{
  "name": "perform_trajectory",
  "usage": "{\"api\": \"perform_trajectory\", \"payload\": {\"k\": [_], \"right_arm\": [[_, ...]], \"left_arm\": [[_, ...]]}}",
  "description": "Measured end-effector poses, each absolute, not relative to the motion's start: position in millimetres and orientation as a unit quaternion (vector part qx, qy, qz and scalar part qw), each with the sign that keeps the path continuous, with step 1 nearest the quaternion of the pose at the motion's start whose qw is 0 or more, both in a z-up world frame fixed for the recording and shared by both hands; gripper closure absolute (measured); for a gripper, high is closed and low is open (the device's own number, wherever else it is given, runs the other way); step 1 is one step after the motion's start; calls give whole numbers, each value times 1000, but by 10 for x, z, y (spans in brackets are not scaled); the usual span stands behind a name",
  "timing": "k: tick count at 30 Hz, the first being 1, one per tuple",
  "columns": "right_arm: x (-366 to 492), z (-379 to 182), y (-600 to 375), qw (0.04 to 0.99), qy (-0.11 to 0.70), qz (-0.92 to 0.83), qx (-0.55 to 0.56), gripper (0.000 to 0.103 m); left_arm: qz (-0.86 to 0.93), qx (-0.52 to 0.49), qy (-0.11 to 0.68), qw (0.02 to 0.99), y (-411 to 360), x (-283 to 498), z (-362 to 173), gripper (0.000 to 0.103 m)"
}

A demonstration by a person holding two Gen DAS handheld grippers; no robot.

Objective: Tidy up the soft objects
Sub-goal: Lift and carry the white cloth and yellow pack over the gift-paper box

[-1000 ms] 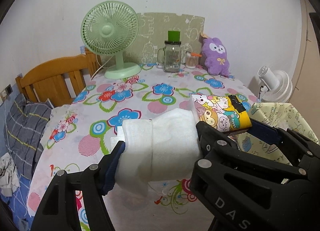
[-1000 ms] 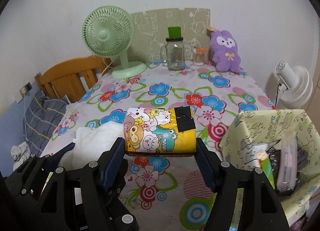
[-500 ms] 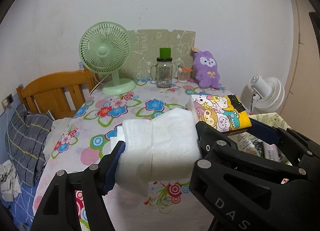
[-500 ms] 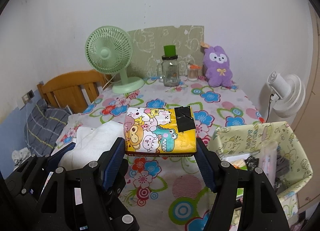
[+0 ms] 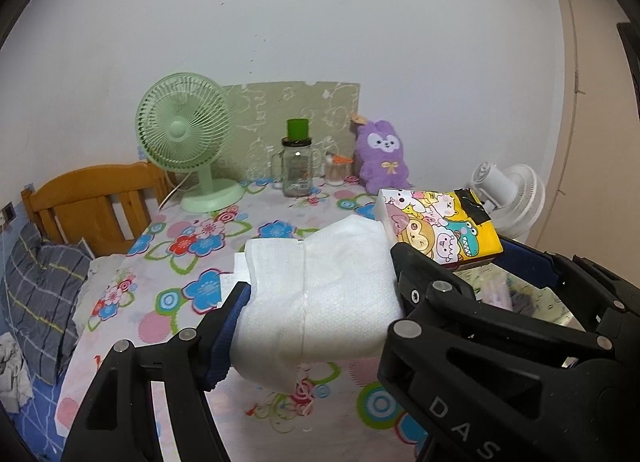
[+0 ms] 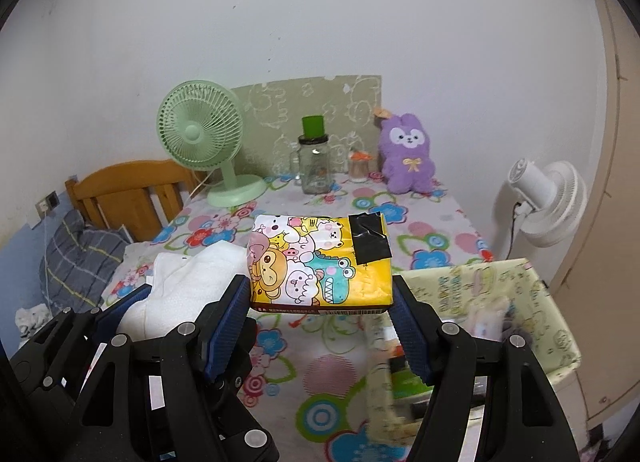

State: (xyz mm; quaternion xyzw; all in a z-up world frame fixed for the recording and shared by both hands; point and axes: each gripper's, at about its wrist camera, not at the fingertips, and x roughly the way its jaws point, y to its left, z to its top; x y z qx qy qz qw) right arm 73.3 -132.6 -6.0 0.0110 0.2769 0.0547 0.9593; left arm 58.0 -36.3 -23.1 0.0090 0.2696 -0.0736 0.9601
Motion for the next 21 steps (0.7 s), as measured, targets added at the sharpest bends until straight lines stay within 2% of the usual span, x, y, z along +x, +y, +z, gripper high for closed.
{"api": "perform_trajectory", "payload": {"k": [21], "right_arm": [[662,-40,-1936,964,264,7,17,31]], "left_arm": [[-125,32,261,957,-970,594,-205,28]]}}
